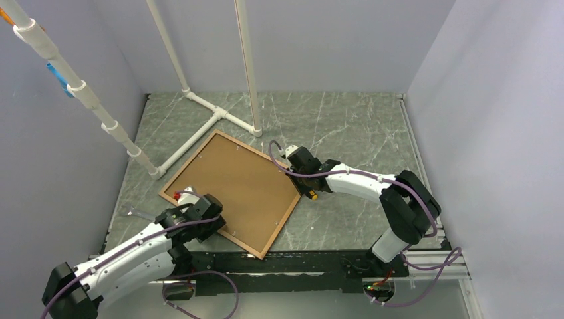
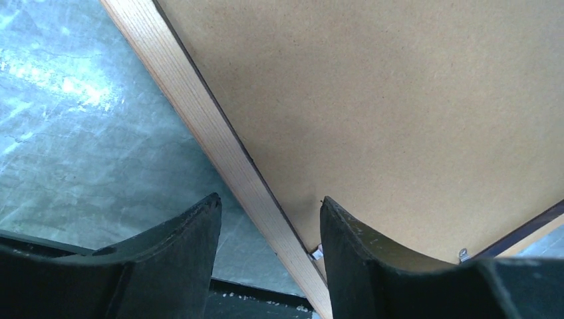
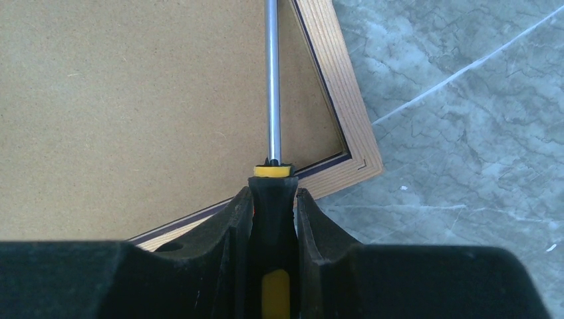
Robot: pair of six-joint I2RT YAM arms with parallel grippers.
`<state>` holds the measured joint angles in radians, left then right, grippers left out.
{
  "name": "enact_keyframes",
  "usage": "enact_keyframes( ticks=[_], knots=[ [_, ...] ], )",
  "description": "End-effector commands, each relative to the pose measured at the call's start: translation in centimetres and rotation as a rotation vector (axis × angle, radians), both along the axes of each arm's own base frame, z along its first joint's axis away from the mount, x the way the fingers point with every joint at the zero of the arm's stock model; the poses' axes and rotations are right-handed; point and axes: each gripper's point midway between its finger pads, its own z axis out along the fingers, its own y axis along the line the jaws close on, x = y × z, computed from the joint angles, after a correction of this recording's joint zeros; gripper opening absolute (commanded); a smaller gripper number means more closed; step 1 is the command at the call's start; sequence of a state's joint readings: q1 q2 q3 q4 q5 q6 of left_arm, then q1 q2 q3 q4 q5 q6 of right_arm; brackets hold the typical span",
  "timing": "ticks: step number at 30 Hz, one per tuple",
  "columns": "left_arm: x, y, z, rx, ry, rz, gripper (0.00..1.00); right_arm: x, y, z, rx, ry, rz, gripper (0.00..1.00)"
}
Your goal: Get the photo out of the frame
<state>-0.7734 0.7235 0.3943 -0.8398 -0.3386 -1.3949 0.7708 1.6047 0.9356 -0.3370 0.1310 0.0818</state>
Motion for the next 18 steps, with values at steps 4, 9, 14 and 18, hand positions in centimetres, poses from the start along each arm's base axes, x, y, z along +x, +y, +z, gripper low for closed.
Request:
enact_keyframes(
  ticks=[4,9,14,18],
  knots=[
    [1.1,0.8,-0.4,-0.009,-0.035,0.153,0.54,1.5,0.7,0.7,0.007,-0.064,0.002,0.00],
    [1.2,0.8,-0.8,0.035,-0.013,0.132,0.43,1.5,0.8,0.8,0.012,-0.072,0.014,0.00],
    [1.3,0.5,-1.1,0.068,0.006,0.081,0.37,1.9,0.7,0.3,-0.008,-0.083,0.026,0.00],
    [1.3,0.3,-1.3,0.089,0.012,0.037,0.25,2.0,0.7,0.1,-0.031,-0.091,0.037,0.00]
  ],
)
